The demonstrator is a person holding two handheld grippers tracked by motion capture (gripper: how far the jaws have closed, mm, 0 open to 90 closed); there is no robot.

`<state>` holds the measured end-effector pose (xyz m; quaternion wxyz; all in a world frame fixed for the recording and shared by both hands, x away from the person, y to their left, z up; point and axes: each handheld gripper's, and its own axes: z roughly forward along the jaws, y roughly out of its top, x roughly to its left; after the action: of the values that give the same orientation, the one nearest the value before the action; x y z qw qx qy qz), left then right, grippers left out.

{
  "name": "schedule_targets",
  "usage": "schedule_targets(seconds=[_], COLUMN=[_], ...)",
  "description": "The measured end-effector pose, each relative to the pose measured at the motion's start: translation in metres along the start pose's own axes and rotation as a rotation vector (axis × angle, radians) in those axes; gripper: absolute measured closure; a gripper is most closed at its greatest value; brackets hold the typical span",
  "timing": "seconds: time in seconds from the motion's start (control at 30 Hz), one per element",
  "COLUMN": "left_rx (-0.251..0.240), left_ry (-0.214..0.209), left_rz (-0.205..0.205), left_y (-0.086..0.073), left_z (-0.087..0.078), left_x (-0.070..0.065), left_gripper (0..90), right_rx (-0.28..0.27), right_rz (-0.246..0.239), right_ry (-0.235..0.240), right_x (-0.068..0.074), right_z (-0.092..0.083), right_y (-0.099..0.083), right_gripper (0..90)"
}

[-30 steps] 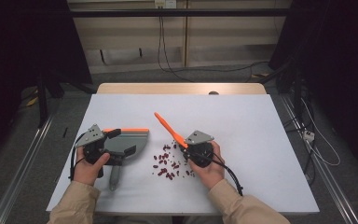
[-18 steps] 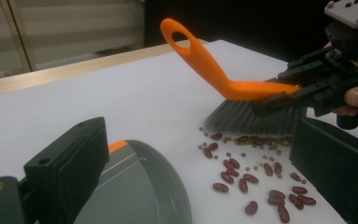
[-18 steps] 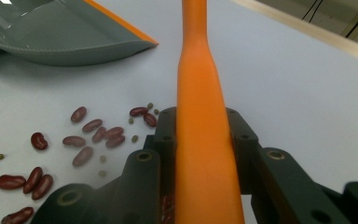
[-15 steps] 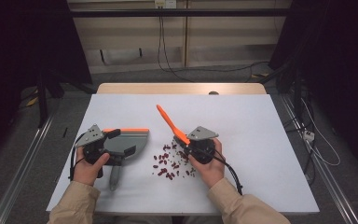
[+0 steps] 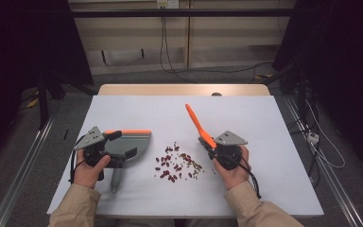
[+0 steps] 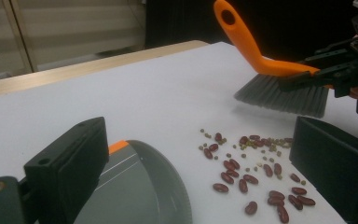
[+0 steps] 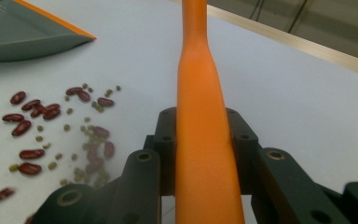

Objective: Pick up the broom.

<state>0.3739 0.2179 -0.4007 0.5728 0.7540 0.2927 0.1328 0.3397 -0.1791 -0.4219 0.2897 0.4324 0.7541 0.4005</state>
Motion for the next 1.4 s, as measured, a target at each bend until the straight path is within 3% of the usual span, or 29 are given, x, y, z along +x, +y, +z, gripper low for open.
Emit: schedule_targets(seconds=[0.17,0.27,0.37,0.67,1.4], left_rx=[0.001,-0.002,-0.003,-0.003,0.004], left_ry=[-0.003,-0.004,-0.007,-0.004,-0.006], left_rz=[0.008,0.009,0.009,0.010,0.012], left_y=[0.000,0.001,0.001,0.001,0.001], left_z=[0.001,0.002,0.002,0.001,0.001], left_x=[-0.002,-0.003,-0.003,-0.002,-0.002], left_gripper=[4.5,4.5,4.5,4.5,4.5], right_rx=[0.006,0.023,0.019,0.002,-0.058], right_rz=[0.003,0.010,0.023,-0.010,0.060], right_ry=[-0.079,-0.092,-0.088,-0.084,-0.037], right_x=[-0.002,0.000,0.006,0.035,0.064], right_z=[-0.014,-0.012,-0.006,0.006,0.029], right_y=[-0.015,-0.020,-0.023,-0.017,-0.003], right_gripper=[70.7,70.7,70.7,70.3,70.4])
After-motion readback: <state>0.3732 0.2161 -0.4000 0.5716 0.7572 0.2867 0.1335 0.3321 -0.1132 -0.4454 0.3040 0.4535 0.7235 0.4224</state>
